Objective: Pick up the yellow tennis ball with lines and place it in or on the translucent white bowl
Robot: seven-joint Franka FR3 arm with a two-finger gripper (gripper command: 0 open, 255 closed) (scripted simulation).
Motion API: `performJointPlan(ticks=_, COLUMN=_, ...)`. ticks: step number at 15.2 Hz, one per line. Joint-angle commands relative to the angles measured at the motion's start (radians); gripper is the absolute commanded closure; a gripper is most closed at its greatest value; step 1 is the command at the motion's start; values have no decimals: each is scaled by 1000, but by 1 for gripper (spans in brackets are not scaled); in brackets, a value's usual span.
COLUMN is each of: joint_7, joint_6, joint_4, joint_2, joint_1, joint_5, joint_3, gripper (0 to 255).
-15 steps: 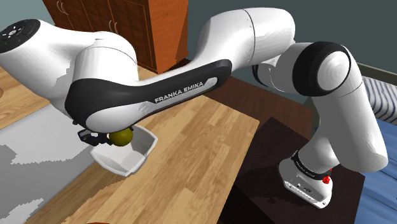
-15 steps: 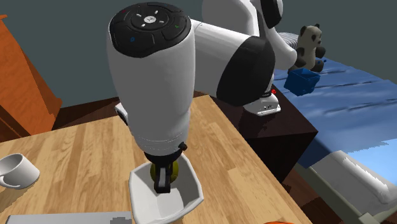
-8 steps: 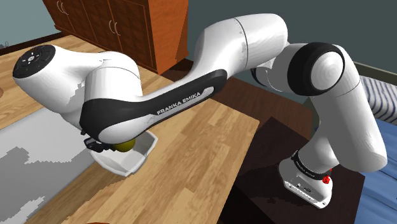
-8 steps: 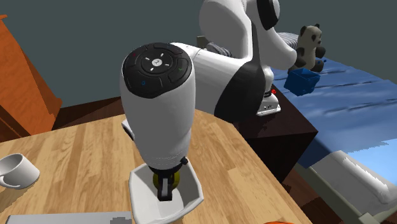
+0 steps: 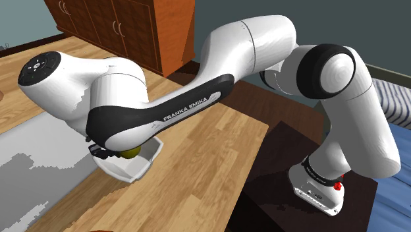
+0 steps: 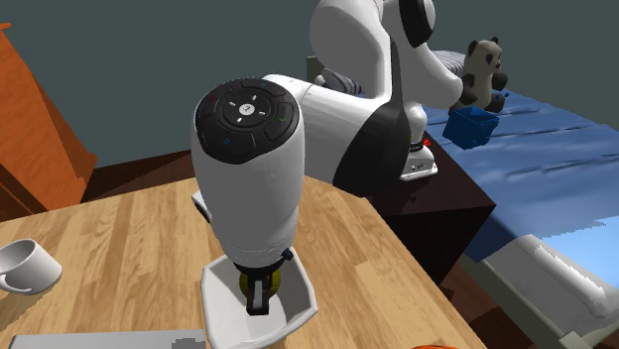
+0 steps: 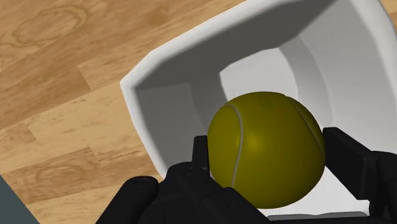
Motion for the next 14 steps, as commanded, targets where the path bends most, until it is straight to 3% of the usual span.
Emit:
performJointPlan(ticks=1, joint_7=0, joint_6=0, joint_4=0, joint_2=0, joint_1=0, joint_5=0, joint_3=0, gripper=0)
performJointPlan(ticks=6, joint_7=0, joint_6=0, joint_4=0, joint_2=0, joint_1=0, joint_5=0, joint_3=0, gripper=0)
performJointPlan(ticks=10, joint_7=-32, joint_6=-120, joint_4=142, joint_2=1, joint_1=59, joint_5=10, joint_3=2, gripper=0)
performJointPlan(ticks=14, joint_7=-32, joint_6=-120, joint_4=142, joint_2=1, joint_1=59, joint_5=10, joint_3=2, gripper=0)
